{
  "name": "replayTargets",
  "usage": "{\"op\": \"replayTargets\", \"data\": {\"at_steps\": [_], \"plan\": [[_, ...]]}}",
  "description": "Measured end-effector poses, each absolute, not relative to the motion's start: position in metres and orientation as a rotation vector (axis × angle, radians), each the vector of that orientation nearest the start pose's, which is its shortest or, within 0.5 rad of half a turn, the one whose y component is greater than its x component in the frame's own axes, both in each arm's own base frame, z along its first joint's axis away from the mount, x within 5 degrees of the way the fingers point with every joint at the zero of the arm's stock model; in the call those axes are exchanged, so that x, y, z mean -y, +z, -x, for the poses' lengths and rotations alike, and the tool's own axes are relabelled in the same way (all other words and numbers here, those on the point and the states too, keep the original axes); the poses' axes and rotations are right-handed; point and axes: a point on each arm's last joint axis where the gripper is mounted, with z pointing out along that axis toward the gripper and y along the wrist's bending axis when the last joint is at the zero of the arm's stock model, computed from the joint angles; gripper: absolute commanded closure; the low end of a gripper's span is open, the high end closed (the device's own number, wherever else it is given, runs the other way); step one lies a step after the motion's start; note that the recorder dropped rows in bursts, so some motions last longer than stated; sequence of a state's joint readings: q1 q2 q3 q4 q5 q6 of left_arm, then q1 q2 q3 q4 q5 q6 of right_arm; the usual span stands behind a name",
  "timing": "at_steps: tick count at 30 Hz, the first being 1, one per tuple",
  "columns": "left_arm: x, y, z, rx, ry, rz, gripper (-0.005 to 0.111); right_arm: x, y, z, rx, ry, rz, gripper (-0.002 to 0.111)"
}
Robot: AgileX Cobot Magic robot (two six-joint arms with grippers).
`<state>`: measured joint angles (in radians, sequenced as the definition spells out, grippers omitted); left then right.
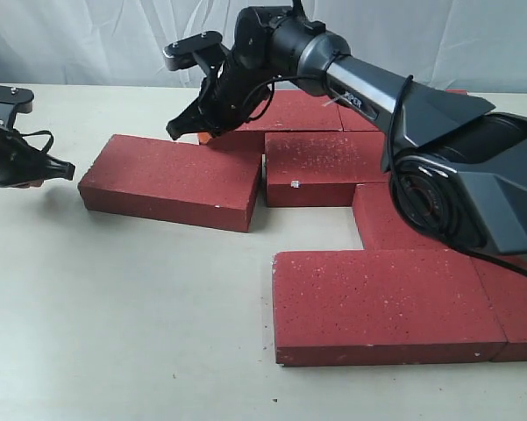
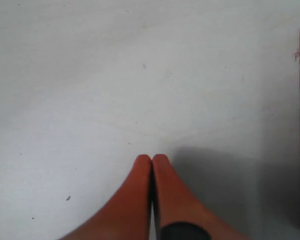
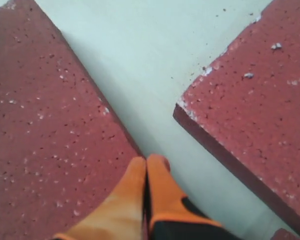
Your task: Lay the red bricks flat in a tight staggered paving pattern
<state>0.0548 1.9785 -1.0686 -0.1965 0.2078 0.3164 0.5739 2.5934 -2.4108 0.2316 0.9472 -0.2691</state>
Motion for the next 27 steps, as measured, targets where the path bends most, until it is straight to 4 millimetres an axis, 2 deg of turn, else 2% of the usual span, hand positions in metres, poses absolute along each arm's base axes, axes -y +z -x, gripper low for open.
{"op": "replayTargets", "data": {"at_steps": [4,9,13,18,21,24,27], "plan": [[-0.017,0.121,-0.381,-2.588,0.015,-0.104,0.107,-0.318,0.149,-0.462,-2.454,0.388,0.96,0.109],[-0.017,0.121,-0.381,-2.585,0.016,-0.103,0.107,-0.318,0.148,-0.463,-2.449,0.39,0.95,0.109],[-0.017,0.121,-0.382,-2.583,0.016,-0.103,0.107,-0.321,0.148,-0.454,-2.487,0.377,1.025,0.109],[-0.017,0.121,-0.382,-2.581,0.014,-0.096,0.107,-0.325,0.161,-0.432,-2.55,0.373,1.217,0.109],[-0.017,0.12,-0.381,-2.595,0.006,-0.093,0.107,-0.325,0.176,-0.426,-2.518,0.431,1.291,0.109],[-0.017,0.12,-0.381,-2.594,-0.007,-0.069,0.107,-0.326,0.182,-0.424,-2.494,0.438,1.307,0.109],[-0.013,0.121,-0.381,-2.587,-0.042,-0.038,0.107,-0.324,0.18,-0.43,-2.497,0.407,1.242,0.109]]}}
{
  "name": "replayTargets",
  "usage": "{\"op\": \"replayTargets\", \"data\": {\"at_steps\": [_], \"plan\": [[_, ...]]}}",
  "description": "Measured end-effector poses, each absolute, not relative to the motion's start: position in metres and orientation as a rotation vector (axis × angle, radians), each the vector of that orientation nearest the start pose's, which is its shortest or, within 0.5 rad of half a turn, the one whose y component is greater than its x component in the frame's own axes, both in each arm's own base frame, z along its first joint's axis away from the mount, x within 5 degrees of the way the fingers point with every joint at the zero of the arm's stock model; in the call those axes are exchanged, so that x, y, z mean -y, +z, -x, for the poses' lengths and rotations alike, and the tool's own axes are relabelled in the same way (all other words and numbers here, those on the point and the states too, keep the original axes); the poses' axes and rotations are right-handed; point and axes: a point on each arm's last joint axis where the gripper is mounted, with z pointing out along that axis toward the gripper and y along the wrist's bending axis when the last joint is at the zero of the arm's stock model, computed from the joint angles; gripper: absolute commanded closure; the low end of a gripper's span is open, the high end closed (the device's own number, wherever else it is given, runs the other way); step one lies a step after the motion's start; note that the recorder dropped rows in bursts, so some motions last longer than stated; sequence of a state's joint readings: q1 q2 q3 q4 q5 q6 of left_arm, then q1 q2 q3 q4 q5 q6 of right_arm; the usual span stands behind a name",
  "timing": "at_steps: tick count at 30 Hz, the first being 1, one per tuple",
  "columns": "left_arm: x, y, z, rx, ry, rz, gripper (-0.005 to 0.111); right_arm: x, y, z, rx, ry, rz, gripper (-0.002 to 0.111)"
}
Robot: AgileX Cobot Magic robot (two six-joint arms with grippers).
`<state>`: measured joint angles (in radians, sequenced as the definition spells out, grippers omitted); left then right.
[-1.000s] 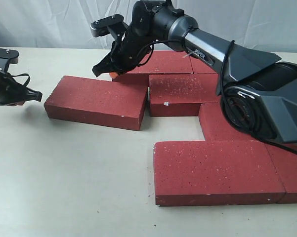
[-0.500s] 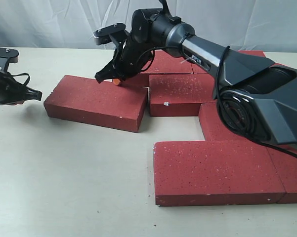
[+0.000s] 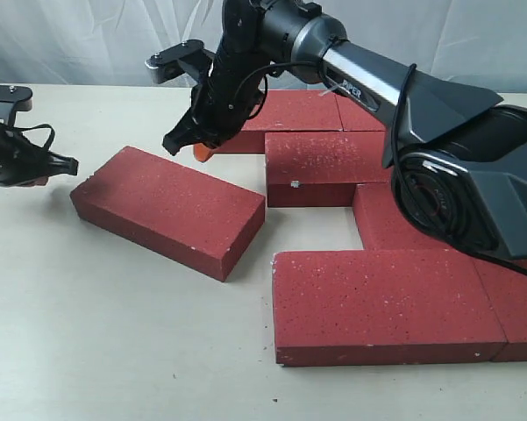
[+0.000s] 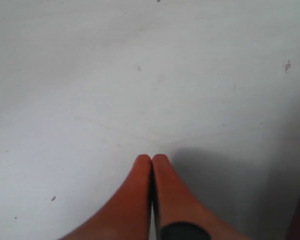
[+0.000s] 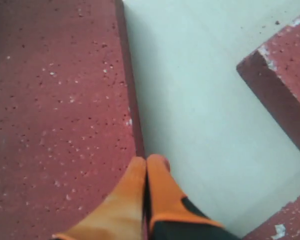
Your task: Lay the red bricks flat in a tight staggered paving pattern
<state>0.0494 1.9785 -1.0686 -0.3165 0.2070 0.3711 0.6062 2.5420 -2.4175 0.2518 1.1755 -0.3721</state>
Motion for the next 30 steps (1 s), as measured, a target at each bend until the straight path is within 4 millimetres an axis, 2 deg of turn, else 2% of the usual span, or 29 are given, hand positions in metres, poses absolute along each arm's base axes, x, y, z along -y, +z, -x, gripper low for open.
{"op": "replayTargets", "data": {"at_steps": [8,15,17,21,23,27,30], "plan": [[0.022,0.117,-0.39,-2.562,-0.091,-0.216,0.107,-0.321,0.173,-0.429,-2.547,0.401,1.265,0.109],[0.024,0.114,-0.39,-2.582,-0.105,-0.24,0.107,-0.319,0.209,-0.422,-2.482,0.434,1.259,0.109],[0.025,0.114,-0.388,-2.603,-0.122,-0.249,0.107,-0.315,0.21,-0.418,-2.496,0.423,1.269,0.109],[0.028,0.112,-0.381,-2.681,-0.158,-0.352,0.107,-0.305,0.189,-0.404,-2.584,0.397,1.352,0.109],[0.029,0.112,-0.377,-2.717,-0.18,-0.39,0.107,-0.3,0.188,-0.397,-2.611,0.391,1.374,0.109],[0.031,0.115,-0.372,-2.749,-0.207,-0.423,0.107,-0.291,0.204,-0.385,-2.615,0.375,1.387,0.109],[0.031,0.115,-0.37,-2.764,-0.214,-0.442,0.107,-0.281,0.208,-0.375,-2.631,0.33,1.407,0.109]]}}
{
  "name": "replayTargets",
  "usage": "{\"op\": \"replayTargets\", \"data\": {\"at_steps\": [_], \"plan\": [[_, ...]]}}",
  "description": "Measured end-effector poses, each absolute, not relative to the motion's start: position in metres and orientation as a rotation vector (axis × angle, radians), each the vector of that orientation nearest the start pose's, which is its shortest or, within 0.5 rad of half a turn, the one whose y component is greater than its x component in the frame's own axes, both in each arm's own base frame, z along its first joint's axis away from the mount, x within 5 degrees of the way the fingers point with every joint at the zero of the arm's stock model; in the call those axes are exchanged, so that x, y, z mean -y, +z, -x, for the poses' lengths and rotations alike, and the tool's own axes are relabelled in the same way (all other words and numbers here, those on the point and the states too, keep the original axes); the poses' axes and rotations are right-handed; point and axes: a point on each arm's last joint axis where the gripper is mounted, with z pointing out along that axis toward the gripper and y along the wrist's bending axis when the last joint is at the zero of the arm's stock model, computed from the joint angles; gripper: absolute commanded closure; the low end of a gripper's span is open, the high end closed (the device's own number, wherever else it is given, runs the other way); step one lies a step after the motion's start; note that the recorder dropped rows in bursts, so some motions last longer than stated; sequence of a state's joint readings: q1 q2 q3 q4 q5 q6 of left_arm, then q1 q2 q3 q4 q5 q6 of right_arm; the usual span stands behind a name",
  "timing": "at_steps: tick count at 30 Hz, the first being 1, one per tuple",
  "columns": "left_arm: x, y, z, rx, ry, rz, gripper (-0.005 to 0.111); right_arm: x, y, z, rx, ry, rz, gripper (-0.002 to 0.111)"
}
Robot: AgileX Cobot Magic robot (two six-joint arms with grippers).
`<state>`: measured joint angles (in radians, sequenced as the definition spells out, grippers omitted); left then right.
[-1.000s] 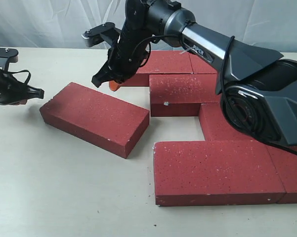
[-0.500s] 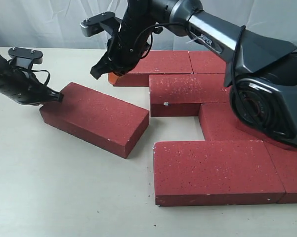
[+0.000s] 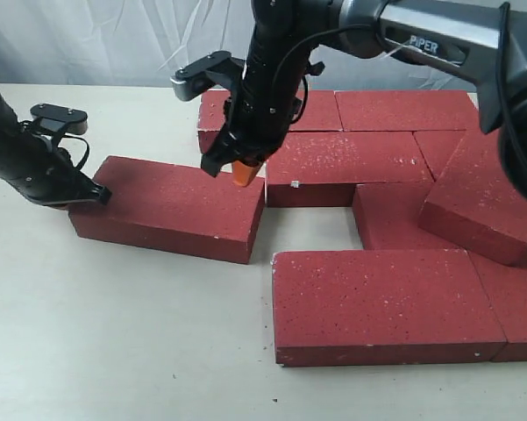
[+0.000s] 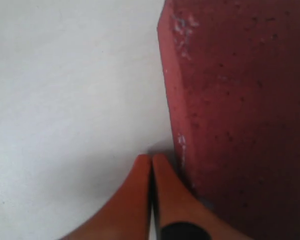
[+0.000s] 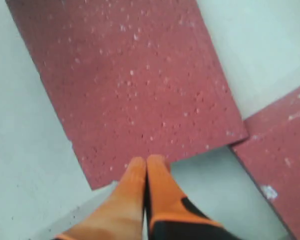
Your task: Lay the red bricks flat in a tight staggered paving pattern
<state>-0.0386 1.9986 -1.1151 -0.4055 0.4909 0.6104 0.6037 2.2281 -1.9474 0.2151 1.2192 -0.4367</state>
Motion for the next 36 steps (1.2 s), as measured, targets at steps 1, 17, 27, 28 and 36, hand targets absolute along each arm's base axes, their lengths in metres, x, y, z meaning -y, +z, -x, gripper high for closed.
{"op": "replayTargets", "data": {"at_steps": [1,17,27,28,36], "plan": [[0.031,0.115,-0.37,-2.764,-0.212,-0.444,0.107,-0.278,0.207,-0.372,-2.645,0.318,1.415,0.109],[0.03,0.14,-0.378,-2.634,-0.165,-0.384,0.107,-0.249,0.164,-0.381,-2.714,0.077,1.235,0.109],[0.027,0.12,-0.386,-2.617,-0.13,-0.329,0.107,-0.254,0.139,-0.384,-2.742,0.114,1.219,0.109],[0.027,0.118,-0.386,-2.622,-0.133,-0.322,0.107,-0.254,0.138,-0.383,-2.746,0.124,1.214,0.109],[0.031,0.112,-0.379,-2.701,-0.201,-0.358,0.107,-0.26,0.139,-0.381,-2.753,0.23,1.174,0.109]]}}
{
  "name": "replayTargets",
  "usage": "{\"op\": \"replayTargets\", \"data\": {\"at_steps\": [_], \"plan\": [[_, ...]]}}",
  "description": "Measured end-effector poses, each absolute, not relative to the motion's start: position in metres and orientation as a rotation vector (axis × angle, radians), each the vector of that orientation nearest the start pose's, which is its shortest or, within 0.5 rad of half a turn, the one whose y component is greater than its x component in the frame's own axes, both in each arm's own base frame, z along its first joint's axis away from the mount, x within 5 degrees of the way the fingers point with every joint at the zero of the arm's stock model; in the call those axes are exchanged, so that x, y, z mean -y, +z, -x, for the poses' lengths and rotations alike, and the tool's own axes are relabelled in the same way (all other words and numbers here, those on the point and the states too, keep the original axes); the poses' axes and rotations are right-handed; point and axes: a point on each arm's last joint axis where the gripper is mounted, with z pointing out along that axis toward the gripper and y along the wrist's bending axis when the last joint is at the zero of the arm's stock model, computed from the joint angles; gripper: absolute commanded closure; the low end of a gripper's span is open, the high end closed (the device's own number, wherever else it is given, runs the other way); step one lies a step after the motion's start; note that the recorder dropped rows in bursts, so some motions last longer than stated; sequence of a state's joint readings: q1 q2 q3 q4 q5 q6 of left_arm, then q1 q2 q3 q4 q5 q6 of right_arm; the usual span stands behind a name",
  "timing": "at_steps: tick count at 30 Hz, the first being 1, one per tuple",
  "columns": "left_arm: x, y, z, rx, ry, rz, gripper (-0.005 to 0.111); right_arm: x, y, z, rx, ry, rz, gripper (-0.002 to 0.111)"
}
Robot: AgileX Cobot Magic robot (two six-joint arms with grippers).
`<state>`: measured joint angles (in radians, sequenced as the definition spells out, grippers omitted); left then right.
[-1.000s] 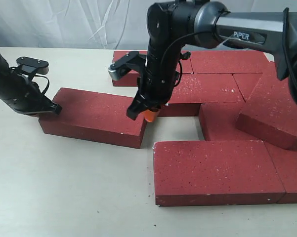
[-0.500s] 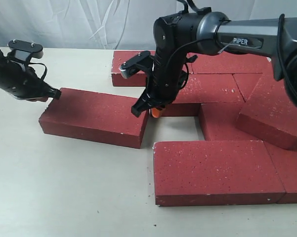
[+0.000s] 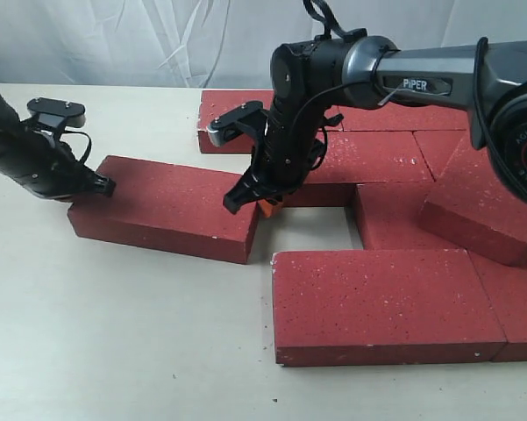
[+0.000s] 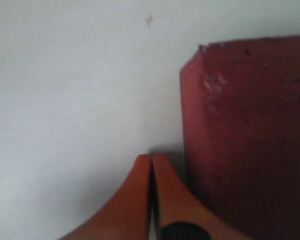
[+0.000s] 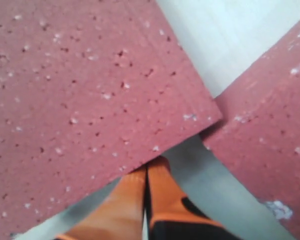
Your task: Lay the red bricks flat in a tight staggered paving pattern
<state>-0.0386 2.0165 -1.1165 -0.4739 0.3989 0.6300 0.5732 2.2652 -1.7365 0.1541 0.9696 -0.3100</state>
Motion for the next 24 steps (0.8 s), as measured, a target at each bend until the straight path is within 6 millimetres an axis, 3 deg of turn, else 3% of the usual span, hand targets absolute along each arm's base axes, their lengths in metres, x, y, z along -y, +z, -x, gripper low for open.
{"op": "replayTargets", "data": {"at_steps": [6,14,24], "plan": [[0.033,0.113,-0.373,-2.737,-0.24,-0.429,0.107,-0.26,0.139,-0.381,-2.756,0.238,1.177,0.109],[0.037,0.132,-0.361,-2.782,-0.32,-0.521,0.107,-0.256,0.146,-0.377,-2.789,0.22,1.208,0.109],[0.04,0.121,-0.341,-2.871,-0.396,-0.621,0.107,-0.253,0.147,-0.379,-2.757,0.16,1.229,0.109]]}}
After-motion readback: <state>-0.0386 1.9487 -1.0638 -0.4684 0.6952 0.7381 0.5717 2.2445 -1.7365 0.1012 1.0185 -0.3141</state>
